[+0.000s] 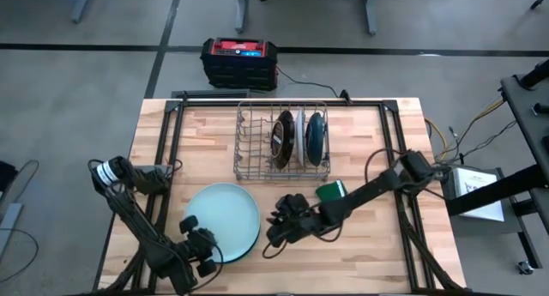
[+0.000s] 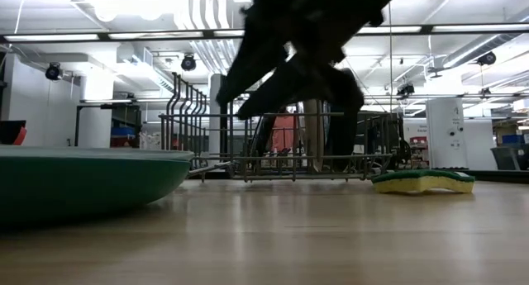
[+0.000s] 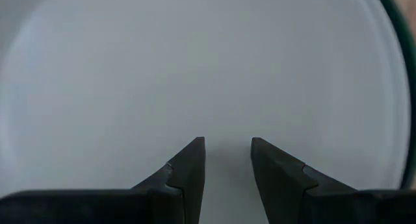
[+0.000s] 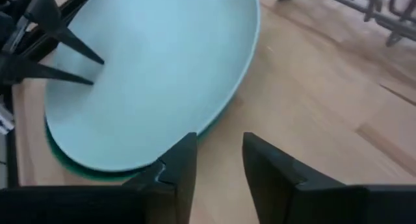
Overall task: Sort dishes
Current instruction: Put the white plate into the dish rack
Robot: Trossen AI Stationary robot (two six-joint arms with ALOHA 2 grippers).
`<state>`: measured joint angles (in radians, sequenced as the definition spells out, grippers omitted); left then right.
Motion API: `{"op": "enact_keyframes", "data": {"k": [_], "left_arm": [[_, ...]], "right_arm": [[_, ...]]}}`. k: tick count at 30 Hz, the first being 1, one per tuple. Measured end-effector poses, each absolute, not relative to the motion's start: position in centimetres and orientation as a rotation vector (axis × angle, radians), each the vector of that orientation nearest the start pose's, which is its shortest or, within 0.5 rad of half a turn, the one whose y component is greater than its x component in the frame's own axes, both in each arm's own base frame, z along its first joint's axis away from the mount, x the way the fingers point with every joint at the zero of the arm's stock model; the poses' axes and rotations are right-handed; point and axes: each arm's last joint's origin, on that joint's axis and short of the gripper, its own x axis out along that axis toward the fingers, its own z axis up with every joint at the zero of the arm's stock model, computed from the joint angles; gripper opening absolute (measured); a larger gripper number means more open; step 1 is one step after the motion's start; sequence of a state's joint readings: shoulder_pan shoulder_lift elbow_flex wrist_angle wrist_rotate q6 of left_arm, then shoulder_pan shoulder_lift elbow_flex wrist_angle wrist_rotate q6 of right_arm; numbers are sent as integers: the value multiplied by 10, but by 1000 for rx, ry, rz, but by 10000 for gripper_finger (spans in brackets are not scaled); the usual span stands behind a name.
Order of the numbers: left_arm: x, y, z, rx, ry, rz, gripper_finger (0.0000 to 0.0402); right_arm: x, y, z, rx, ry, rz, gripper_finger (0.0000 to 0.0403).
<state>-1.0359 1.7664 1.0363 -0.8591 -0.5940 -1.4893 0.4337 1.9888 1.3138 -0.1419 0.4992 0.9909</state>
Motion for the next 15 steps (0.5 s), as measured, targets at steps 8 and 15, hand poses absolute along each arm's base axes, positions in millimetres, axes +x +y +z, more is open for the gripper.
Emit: {"op": "enact_keyframes", "data": {"k": [8,15], "left_arm": [[168,-250,128,-133,950,482,116],[171,-251,120,-101,882,494,116]], "right_arm": [[402,155,161,559,638,-441,165],[407,139,159,549,646,-473,195]]}}
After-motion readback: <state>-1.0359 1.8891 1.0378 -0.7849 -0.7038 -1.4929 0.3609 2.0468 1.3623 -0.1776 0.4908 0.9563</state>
